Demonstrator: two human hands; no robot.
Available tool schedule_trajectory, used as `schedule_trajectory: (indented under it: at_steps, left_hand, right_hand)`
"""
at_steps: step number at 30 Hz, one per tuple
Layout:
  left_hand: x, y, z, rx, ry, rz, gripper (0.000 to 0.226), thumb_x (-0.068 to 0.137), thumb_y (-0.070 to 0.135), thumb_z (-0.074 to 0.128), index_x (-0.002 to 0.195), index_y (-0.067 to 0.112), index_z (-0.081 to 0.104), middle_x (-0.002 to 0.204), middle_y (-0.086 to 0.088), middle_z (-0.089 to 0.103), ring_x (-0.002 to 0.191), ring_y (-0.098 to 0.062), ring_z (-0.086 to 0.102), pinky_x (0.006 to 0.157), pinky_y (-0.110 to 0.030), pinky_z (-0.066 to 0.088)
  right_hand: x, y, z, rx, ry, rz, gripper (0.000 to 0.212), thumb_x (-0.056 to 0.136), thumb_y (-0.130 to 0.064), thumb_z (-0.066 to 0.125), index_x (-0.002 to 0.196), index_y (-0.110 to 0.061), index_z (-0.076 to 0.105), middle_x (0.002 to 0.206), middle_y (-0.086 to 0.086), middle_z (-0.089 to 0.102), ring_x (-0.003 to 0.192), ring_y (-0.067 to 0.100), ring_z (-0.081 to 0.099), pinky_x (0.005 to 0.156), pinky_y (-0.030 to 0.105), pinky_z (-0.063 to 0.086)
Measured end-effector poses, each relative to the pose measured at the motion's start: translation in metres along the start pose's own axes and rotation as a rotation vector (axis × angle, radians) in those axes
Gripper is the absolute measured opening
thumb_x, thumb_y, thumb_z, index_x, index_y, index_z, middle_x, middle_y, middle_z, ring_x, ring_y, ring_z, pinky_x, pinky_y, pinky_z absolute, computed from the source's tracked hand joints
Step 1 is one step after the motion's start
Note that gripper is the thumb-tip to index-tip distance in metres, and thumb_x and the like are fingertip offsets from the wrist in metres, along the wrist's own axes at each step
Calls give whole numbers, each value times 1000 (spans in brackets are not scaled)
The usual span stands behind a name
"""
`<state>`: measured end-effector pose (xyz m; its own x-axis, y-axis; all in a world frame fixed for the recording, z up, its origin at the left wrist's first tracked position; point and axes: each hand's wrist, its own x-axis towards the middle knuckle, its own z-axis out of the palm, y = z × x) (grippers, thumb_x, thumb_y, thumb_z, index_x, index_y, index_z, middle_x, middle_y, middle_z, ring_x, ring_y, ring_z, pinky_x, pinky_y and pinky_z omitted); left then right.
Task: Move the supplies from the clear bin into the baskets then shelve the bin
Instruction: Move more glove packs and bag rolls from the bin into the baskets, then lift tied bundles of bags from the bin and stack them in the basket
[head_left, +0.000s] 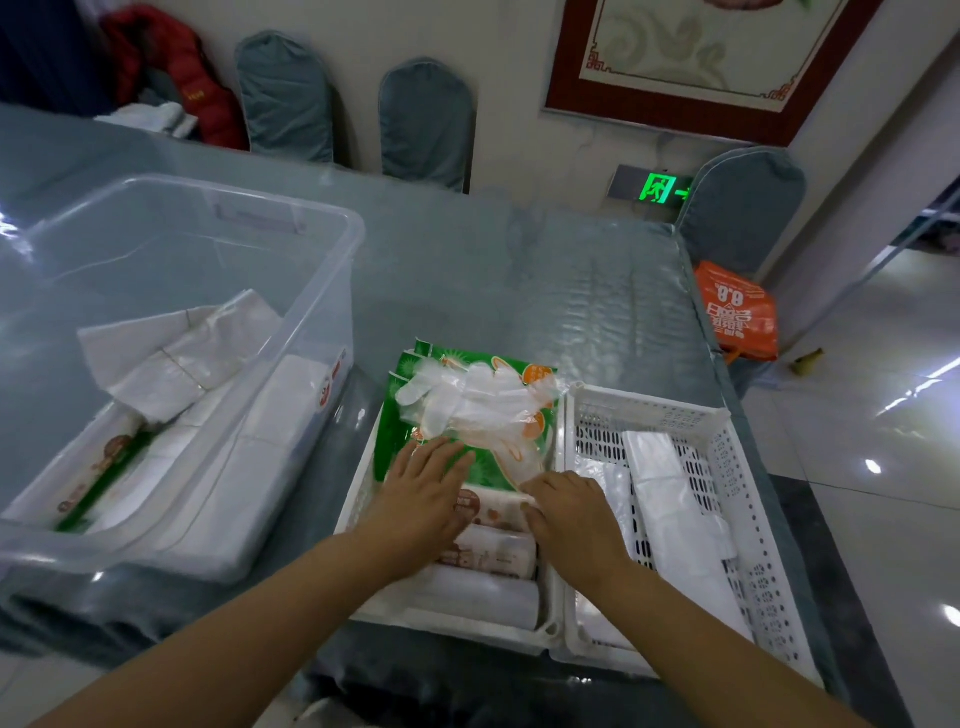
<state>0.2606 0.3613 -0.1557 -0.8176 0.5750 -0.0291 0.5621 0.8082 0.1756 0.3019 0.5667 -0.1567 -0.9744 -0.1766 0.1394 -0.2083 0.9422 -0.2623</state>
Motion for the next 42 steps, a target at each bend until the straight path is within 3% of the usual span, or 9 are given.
schedule_trajectory:
  at_steps: [4,8,13,19,23,28,33,38,42]
  left_hand:
    - [11,12,-42,-97,100,79,51,90,38,45,137,22,36,144,-2,40,136,-19,25,113,-35,13]
    - [6,7,-102,-134,246,123,34,90,33,45,121,23,55,119,1,62,108,-18,52,94,-34,40]
    - [-28,-41,-183,-107,462,98,28,87,32,50,109,21,64,105,-3,68,97,-26,60,79,-34,45]
    - [-83,-185,-238,-29,509,-150,24,88,27,55,109,21,65,109,-4,68,100,-30,61,81,-39,46]
    - [-115,-282,-241,27,415,-298,25,87,28,54,109,22,65,111,-4,68,102,-30,60,81,-38,48]
    - [-134,-365,-224,75,203,-264,28,88,33,50,113,27,61,113,2,67,103,-24,59,88,-37,47]
    - [-134,-407,-200,182,153,-75,30,88,37,47,115,32,60,111,11,68,110,-12,55,104,-28,20]
    - [-132,-416,-190,153,201,-38,28,85,35,48,106,28,65,96,7,71,100,-16,59,103,-31,16]
    - [-133,-422,-185,186,174,-27,28,84,37,44,99,25,66,91,7,71,99,-15,59,105,-32,13]
  right_hand:
    - [2,-12,-19,56,139,5,22,76,-4,64,97,-9,70,91,8,71,84,29,64,78,39,47]
    - [27,-40,-48,57,296,-81,25,69,5,71,91,-8,72,82,7,73,76,27,67,73,34,49]
    - [74,-94,-87,97,506,-183,18,77,1,64,90,-8,72,83,7,73,78,25,65,75,33,45]
    - [152,-210,-100,265,584,-304,17,81,-2,61,91,-10,71,86,5,72,81,20,64,77,33,48]
    - [212,-288,-74,286,377,-320,17,84,-10,57,94,-11,71,93,4,72,87,20,62,78,29,46]
    - [286,-343,-2,-126,-299,-232,28,90,-24,49,115,-24,60,122,3,61,112,25,53,89,33,42]
    - [292,-350,73,-567,-859,-397,40,89,-10,50,128,-21,48,134,5,49,118,27,49,91,36,41]
    - [273,-342,100,-655,-878,-519,36,85,-4,54,120,-9,48,120,12,49,104,32,53,69,36,36]
    - [276,-339,96,-779,-878,-652,38,85,-11,59,121,-17,52,122,9,49,111,29,46,83,39,37]
